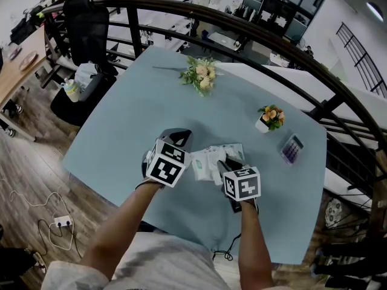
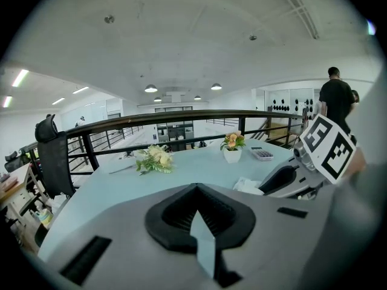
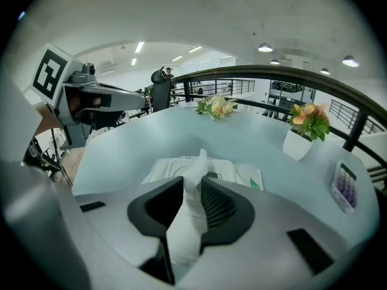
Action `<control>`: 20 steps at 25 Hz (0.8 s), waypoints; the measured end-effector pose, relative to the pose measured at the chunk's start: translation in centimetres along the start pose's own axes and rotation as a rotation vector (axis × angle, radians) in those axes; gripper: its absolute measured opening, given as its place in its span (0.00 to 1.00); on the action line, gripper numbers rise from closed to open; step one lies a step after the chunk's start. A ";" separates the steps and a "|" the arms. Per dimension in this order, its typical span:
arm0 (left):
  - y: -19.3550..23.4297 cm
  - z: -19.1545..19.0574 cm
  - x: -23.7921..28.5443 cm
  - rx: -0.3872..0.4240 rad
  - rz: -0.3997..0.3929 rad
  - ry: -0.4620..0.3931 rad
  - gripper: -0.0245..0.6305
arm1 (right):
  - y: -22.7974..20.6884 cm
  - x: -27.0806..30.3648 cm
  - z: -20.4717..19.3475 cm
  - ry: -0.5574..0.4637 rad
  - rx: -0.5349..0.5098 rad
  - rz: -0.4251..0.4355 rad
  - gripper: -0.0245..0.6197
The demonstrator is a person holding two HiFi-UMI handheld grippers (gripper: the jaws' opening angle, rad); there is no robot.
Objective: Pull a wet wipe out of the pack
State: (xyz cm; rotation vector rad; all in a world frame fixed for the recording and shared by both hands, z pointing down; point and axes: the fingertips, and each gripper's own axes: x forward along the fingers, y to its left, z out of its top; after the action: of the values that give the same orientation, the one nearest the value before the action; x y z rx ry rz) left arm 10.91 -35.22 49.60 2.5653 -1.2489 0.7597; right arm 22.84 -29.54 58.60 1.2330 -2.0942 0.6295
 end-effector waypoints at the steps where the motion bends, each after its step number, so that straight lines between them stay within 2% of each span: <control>1: 0.1 -0.1 -0.1 0.001 0.002 0.002 0.03 | 0.0 0.0 0.0 0.000 0.001 -0.001 0.18; 3: 0.1 -0.2 -0.2 -0.002 0.002 0.004 0.03 | 0.2 0.1 -0.1 0.002 0.002 -0.002 0.14; 20: 0.0 -0.2 -0.9 0.012 0.006 -0.001 0.03 | 0.5 0.0 -0.5 0.007 0.025 0.004 0.07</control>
State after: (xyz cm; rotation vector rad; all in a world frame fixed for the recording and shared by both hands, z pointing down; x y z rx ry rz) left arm 10.41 -34.54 49.35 2.5726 -1.2559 0.7698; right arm 22.53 -28.96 58.88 1.2391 -2.0893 0.6625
